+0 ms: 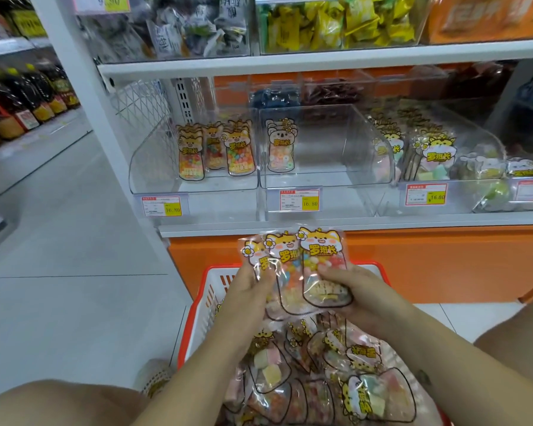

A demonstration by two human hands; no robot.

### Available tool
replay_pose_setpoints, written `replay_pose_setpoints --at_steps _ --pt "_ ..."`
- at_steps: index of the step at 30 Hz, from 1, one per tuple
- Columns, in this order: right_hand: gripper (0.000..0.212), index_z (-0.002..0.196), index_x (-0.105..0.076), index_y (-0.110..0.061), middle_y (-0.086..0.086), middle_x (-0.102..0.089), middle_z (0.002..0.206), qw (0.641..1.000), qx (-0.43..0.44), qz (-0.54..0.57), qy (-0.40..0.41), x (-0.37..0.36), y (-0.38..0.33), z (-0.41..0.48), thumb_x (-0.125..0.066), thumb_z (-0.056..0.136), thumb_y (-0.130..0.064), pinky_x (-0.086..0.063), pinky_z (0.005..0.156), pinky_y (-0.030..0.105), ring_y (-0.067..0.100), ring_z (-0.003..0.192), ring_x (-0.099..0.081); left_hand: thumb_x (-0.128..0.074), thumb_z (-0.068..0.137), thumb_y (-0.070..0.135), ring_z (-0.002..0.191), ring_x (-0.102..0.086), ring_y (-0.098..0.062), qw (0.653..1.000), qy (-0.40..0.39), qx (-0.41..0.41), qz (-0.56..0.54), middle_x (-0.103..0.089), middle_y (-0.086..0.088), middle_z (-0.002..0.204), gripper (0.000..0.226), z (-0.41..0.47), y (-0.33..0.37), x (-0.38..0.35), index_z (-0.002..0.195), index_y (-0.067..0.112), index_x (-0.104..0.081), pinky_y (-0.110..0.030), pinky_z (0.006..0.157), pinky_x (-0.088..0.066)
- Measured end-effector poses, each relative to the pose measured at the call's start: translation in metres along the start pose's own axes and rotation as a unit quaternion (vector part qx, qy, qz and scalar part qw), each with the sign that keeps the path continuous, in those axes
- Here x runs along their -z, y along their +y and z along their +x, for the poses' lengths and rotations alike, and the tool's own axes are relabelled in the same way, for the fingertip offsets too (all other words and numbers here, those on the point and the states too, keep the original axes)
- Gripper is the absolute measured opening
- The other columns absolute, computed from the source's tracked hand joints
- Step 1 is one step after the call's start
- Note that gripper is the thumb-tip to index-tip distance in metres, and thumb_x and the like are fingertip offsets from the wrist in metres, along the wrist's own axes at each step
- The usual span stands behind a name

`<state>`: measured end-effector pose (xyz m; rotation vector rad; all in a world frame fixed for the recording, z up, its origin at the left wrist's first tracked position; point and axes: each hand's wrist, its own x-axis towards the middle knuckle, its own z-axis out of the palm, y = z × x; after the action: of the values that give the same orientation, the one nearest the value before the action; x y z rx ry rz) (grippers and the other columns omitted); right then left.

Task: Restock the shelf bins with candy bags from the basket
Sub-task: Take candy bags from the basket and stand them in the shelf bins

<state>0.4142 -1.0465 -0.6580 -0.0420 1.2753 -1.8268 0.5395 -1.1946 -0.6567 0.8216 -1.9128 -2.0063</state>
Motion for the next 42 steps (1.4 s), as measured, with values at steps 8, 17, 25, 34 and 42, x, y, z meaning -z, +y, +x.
replay_pose_setpoints --at_steps 8,17,25,34,42 --pt "0.052 0.131 -0.06 -0.013 0.006 -0.069 0.126 0.976 0.092 -0.185 -0.074 -0.032 -0.002 0.004 -0.074 0.087 -0.034 -0.047 0.106 0.043 0.023 0.118 -0.065 -0.072 0.083 0.049 0.074 -0.067 0.001 0.999 -0.026 -0.031 0.012 -0.07 0.02 0.078 0.031 -0.008 0.013 0.001 0.101 0.028 -0.057 -0.023 0.071 -0.052" --pt "0.027 0.086 -0.068 -0.017 -0.004 -0.066 0.07 0.948 0.111 -0.259 -0.146 -0.117 -0.068 0.043 -0.047 0.104 -0.016 -0.044 0.058 0.017 0.007 0.061 -0.059 -0.087 0.071 0.042 0.116 -0.067 -0.022 0.996 -0.055 -0.071 0.01 -0.072 -0.001 0.121 0.071 0.036 0.088 0.073 0.13 0.019 -0.055 -0.05 0.107 -0.046" --pt "0.019 0.114 -0.057 -0.023 -0.013 -0.071 0.104 0.865 0.211 -0.435 -0.136 -0.182 -0.12 0.115 -0.064 0.096 -0.017 -0.052 0.1 0.045 0.012 0.104 -0.067 -0.086 0.073 0.015 0.11 -0.069 -0.02 0.99 0.023 -0.09 0.103 -0.071 -0.003 0.119 0.07 0.125 0.143 0.134 0.132 0.015 -0.048 -0.045 0.101 -0.053" --pt "0.019 0.092 -0.058 -0.01 -0.003 -0.058 0.062 0.813 0.158 -0.552 -0.096 -0.203 -0.154 0.24 -0.069 0.085 0.004 -0.046 0.055 0.02 0.014 0.063 -0.054 -0.077 0.082 0.0 0.103 -0.063 -0.021 0.988 0.111 -0.014 0.108 -0.067 -0.004 0.112 0.048 0.246 0.135 0.147 0.118 0.013 -0.048 -0.033 0.09 -0.051" --pt "0.034 0.112 -0.058 -0.019 0.015 -0.072 0.093 0.805 0.106 -0.567 -0.14 -0.239 -0.168 0.322 -0.072 0.086 -0.002 -0.057 0.077 0.033 0.018 0.076 -0.068 -0.079 0.063 0.012 0.098 -0.068 -0.027 0.965 0.218 0.003 0.143 -0.072 -0.008 0.104 0.053 0.312 0.126 0.163 0.114 0.012 -0.065 -0.04 0.092 -0.056"
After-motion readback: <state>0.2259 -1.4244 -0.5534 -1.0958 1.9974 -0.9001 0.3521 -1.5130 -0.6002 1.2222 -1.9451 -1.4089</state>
